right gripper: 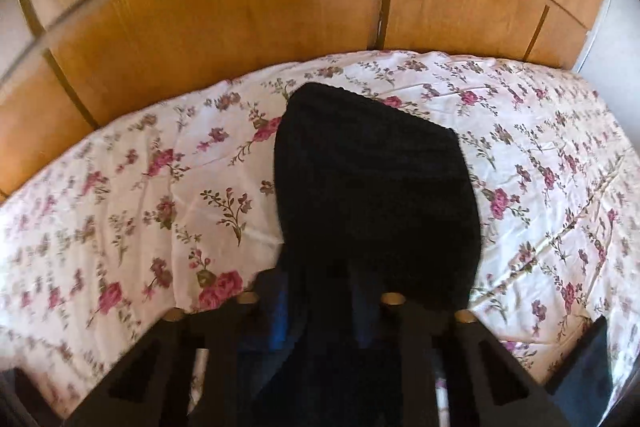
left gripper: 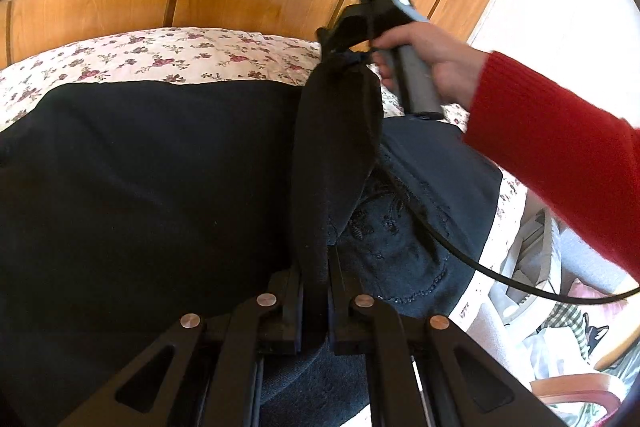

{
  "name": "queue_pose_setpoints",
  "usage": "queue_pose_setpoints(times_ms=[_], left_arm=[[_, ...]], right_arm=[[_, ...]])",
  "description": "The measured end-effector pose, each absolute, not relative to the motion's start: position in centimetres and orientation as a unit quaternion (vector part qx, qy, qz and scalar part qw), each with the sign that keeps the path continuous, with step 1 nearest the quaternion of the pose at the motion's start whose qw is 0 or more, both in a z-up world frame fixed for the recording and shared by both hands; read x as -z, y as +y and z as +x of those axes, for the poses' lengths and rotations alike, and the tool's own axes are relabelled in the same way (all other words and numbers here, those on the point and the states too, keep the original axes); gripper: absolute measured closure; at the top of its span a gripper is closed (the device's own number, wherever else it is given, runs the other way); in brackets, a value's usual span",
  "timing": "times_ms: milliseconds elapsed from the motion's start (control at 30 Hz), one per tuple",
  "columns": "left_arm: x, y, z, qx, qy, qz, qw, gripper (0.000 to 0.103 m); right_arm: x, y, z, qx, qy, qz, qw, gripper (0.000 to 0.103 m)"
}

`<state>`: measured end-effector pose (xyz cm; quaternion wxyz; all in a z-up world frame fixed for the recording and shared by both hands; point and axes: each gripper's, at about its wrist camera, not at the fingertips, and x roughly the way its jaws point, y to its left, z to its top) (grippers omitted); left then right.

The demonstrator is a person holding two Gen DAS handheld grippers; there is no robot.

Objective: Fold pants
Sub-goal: 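Grasp the trouser leg with the right tool and pull it over the folded trousers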

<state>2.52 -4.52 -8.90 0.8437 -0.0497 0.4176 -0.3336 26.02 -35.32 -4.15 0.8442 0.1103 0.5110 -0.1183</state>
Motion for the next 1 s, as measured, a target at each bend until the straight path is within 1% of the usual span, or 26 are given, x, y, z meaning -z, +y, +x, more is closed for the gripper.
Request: queue_pose_setpoints(times_ms=[33,133,367,500,700,800,933,967,1000], left_arm=[[8.9,-4.5,2.5,0.333,0.418,-0.049,0.844,0.096],[8.8,-4.5,2.6,0.331,0.418,-0.050,0.844,0.096],[8.2,-4.5,2.3,0.326,0.415,-0.045,0.849,0.096],[7.4,-4.5,2.0,0.324,0.408,-0.034,0.853,0.096],[5.6,-4.1,0.8,0.325,0.374,0.000,0.869,0.096],[5.2,-3.5,0.3,0.331,0.362,0.011,0.872,0.096],[6.0,-3.3,-0.1,0.337,0.366,0.021,0.867,0.096],[6.3,-3.3,-0.1,0.337,0.369,0.024,0.866,0.096],[6.5,-3.3,-0.3,0.338,0.369,0.024,0.865,0.096]], right_arm=[[3.5,-35.8,25.2,0.116,0.502,0.116,0.849,0.093],[1.8,-37.3,22.8,0.112,0.472,0.133,0.865,0.095],[-2.8,-41.0,15.2,0.093,0.378,0.218,0.895,0.095],[-4.1,-43.6,9.9,0.098,0.350,0.236,0.901,0.095],[-2.4,-46.4,3.3,0.090,0.311,0.325,0.888,0.095],[-0.1,-47.0,0.1,0.089,0.300,0.375,0.873,0.095],[3.3,-47.5,-2.2,0.092,0.313,0.417,0.848,0.094],[4.1,-47.6,-2.6,0.093,0.314,0.432,0.841,0.091],[5.0,-47.8,-2.9,0.093,0.314,0.451,0.830,0.091]])
